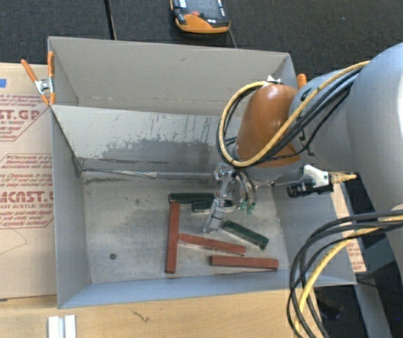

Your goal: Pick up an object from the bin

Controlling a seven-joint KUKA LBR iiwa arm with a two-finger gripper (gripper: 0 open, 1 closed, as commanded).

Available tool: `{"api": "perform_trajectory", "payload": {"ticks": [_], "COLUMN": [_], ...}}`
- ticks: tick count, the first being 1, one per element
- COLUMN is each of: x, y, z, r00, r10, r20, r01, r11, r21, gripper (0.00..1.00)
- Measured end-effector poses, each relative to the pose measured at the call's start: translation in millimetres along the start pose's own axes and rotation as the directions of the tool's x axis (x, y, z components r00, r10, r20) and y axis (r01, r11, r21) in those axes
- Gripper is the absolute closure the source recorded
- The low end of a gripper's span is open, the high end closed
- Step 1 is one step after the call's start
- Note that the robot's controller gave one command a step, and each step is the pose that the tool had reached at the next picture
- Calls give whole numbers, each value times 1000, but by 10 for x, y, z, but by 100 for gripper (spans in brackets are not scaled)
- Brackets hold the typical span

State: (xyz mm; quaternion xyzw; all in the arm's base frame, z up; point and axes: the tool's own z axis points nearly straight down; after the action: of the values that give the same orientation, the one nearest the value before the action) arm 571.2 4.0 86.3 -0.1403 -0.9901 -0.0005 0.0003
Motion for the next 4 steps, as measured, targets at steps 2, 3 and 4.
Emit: {"api": "perform_trajectory", "payload": {"ticks": [2,3,4], "x": [16,4,4], "y": [34,44,44], "z": [157,132,132], "r00": [1000,999,999], "r10": [19,-39,-39], "r20": [1,2,2], "r01": [-19,39,39], "r11": [1000,999,999], "r21": [0,1,1], "gripper": [0,100,100]}}
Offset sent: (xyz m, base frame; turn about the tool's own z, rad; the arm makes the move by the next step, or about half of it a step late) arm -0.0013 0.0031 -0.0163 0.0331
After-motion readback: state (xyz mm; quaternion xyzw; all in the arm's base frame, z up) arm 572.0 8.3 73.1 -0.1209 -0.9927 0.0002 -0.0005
